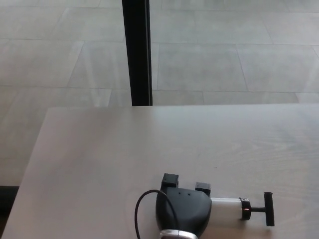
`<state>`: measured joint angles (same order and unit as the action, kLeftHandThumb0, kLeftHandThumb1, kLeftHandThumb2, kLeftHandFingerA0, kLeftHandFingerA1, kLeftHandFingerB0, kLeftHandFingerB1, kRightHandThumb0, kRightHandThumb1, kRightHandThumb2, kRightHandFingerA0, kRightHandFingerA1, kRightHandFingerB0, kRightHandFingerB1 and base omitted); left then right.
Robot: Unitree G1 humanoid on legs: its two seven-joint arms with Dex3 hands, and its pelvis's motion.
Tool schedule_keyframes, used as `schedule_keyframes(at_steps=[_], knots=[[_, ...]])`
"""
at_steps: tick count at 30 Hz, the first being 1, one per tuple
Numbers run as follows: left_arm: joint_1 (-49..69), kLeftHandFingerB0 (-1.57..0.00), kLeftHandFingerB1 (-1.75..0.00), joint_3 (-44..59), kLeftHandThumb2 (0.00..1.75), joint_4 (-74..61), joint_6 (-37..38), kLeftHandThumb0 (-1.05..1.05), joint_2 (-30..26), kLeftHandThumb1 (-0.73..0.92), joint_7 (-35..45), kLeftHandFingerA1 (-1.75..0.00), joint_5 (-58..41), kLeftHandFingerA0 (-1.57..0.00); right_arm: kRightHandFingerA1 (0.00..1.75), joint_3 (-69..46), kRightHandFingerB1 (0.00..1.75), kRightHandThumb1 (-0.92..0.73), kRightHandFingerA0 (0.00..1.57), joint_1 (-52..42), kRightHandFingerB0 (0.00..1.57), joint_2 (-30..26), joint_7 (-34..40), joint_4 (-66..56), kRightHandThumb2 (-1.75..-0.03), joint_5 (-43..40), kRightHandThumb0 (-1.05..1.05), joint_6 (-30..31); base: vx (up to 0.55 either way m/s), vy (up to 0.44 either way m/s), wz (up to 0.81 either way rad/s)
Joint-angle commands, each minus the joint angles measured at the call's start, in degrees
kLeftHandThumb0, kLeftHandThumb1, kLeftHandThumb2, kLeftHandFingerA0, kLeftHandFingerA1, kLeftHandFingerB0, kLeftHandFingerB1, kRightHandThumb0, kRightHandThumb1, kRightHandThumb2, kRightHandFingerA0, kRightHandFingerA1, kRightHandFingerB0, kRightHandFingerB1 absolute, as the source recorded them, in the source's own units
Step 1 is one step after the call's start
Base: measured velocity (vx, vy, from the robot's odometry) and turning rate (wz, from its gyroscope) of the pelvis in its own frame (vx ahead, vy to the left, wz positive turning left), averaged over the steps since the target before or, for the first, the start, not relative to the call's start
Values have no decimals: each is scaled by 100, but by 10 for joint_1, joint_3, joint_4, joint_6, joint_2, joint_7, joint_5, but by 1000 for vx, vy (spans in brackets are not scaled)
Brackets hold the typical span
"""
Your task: The robot uses its left hand to lift the air pump kept on the middle of the desk and use the right hand to pull out the handle
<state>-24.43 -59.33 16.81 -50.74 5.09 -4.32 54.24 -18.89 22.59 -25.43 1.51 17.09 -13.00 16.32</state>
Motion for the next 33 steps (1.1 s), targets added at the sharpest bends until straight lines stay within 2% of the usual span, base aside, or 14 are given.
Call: schedule_keyframes(at_steps=[1,8,10,12,14,15,18,21,22,25,26,28,30,33], knots=[[44,-67,-72,27,70,29,52,-26,-15,76,-4,-152,-25,-81,65,-6,40,-67,72,6,48,-9,-1,5,-60,12,-38,10,0,0,0],[66,-76,-88,62,79,29,113,-25,-21,79,-51,-169,-18,-93,68,-6,41,-66,76,10,50,-6,0,6,-60,14,-36,16,0,0,0],[78,-74,-114,80,81,21,154,-25,-33,77,-87,-172,-24,-85,69,-5,41,-66,77,8,50,-3,1,4,-59,16,-35,15,0,0,0],[77,-70,-123,103,79,14,192,-26,-45,78,-97,-166,-37,-80,70,-4,41,-66,78,6,51,-3,1,0,-59,17,-35,17,0,0,0],[64,-72,-110,111,78,9,220,-26,-65,77,-102,-167,-31,-81,70,-2,41,-67,76,4,50,-1,2,-2,-59,19,-34,16,0,0,0],[44,-70,-135,134,80,-2,257,-24,-89,73,-113,-172,-38,-79,69,0,41,-67,78,9,51,4,7,0,-59,20,-34,20,0,0,0],[14,-69,-138,161,81,-7,305,-22,-113,71,-164,-175,-32,-82,70,3,42,-66,80,11,51,9,8,-14,-59,18,-35,27,0,0,0],[-15,-58,-143,192,79,-42,324,-22,-138,81,-121,-175,-51,-73,70,19,42,-66,79,5,49,14,-1,-41,-59,20,-38,38,0,0,0],[-38,-58,-152,204,88,-38,358,-17,-153,68,-147,-175,-51,-77,69,33,43,-66,79,6,52,10,-16,-50,-59,22,-41,43,0,0,0],[-83,-59,-158,218,95,-34,388,-17,-184,62,-143,-175,-46,-76,65,68,42,-66,80,6,50,7,-40,-86,-60,24,-42,73,0,0,0],[-94,-67,-138,222,86,-29,400,-13,-194,65,-147,-174,-45,-90,65,80,42,-65,80,6,51,8,-45,-98,-59,24,-43,84,0,0,0],[-93,-67,-138,223,86,-28,404,-13,-196,65,-147,-174,-46,-90,65,82,42,-65,80,3,51,7,-44,-103,-59,22,-43,88,0,0,0],[-116,-81,-106,229,75,-27,400,-24,-214,68,-128,-165,-38,-83,67,120,42,-63,79,0,48,10,-56,-129,-59,31,-49,102,0,0,0],[-130,-79,-117,232,78,-18,409,-23,-225,66,-120,-166,-39,-82,71,142,43,-63,78,4,48,13,-58,-147,-59,30,-50,121,0,0,0]])
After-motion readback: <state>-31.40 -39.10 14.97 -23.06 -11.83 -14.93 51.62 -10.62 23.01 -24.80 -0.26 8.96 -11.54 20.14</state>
